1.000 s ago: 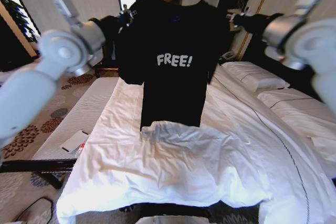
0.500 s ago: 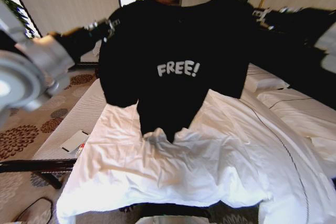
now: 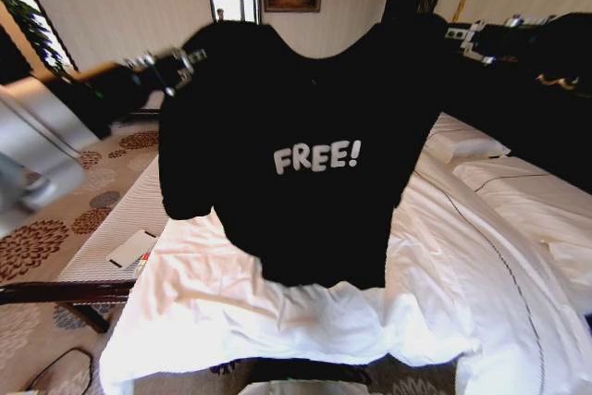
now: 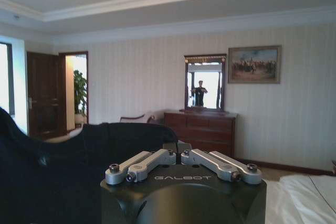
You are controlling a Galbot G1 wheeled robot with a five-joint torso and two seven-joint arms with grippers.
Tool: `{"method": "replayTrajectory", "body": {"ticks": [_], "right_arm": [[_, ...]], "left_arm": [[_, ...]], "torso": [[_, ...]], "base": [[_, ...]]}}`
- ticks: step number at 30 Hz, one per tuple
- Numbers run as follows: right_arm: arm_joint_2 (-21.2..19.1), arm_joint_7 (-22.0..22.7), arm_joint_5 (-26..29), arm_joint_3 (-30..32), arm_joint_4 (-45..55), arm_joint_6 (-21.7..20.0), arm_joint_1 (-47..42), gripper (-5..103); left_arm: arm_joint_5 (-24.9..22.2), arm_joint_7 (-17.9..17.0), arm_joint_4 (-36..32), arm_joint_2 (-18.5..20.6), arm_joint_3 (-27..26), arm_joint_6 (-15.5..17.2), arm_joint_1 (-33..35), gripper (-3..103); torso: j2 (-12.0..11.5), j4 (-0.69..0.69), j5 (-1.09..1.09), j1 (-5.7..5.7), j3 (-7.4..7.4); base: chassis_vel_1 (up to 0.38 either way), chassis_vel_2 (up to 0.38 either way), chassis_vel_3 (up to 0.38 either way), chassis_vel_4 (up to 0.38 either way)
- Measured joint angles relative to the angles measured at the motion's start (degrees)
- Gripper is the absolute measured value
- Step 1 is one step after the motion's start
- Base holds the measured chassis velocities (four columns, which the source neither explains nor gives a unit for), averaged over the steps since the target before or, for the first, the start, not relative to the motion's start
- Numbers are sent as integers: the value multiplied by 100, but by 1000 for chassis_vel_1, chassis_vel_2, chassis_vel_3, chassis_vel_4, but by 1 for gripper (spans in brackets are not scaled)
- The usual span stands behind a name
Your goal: Fold the clothes on the bed.
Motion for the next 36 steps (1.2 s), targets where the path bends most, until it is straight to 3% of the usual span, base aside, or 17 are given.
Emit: {"method": "replayTrajectory", "body": {"ticks": [5,9,10,13,17,20,21,23,24,25,26,28,31,32,36], "right_arm": [[-272,508,739,101,260,-238,245,0],[-440,1242,1624,298,474,-560,395,0],[-440,1242,1624,298,474,-560,395,0],[-411,1732,2059,365,578,-739,398,0],[-139,2012,1977,326,614,-761,246,0],[246,1961,1366,120,505,-742,-70,0],[246,1961,1366,120,505,-742,-70,0],[512,1775,799,7,390,-650,-371,0],[611,1652,542,-29,331,-603,-530,0],[841,1278,-102,-123,182,-477,-954,0],[841,1278,-102,-123,182,-477,-954,0],[1125,853,-794,-268,3,-370,-1400,0],[1701,251,-1971,-879,-408,-199,-1832,0],[1701,251,-1971,-879,-408,-199,-1832,0],[2361,-325,-3020,-1751,-1170,45,-1847,0]], "left_arm": [[-701,-444,-125,112,-482,167,-13,0],[-1737,-1356,-321,-26,-998,438,12,0],[-1737,-1356,-321,-26,-998,438,12,0],[-1938,-1836,-468,-155,-1026,497,88,0],[-1679,-2043,-484,-393,-654,487,146,0],[-892,-1820,-327,-562,110,433,147,0],[-892,-1820,-327,-562,110,433,147,0],[-351,-1597,-179,-717,470,426,241,0],[-153,-1497,-123,-782,579,426,293,0],[240,-1280,17,-914,784,428,419,0],[240,-1280,17,-914,784,428,419,0],[630,-1065,199,-1086,1006,466,552,0],[1418,-797,637,-1450,1619,481,593,0],[1418,-797,637,-1450,1619,481,593,0],[2240,-604,1428,-2035,2544,492,561,0]], "torso": [[0,0,-1,0,0],[0,-1,-2,0,-1],[0,-1,-2,0,-1],[0,-1,0,-1,-1],[0,-1,-2,-1,0],[0,0,-1,1,1],[0,0,-1,1,1],[0,-1,0,1,1],[0,-1,-1,1,1],[0,0,-1,1,1],[0,0,-1,1,1],[-1,0,-2,1,2],[-1,0,2,1,1],[-1,0,2,1,1],[-1,-1,-1,1,2]], "base": [[0,0,0,0],[0,0,0,0],[0,0,0,0],[0,0,0,0],[0,0,0,0],[0,0,0,0],[0,0,0,0],[0,0,0,0],[0,0,0,0],[0,0,0,0],[0,0,0,0],[0,0,0,0],[0,0,0,0],[0,0,0,0],[0,0,0,0]]}}
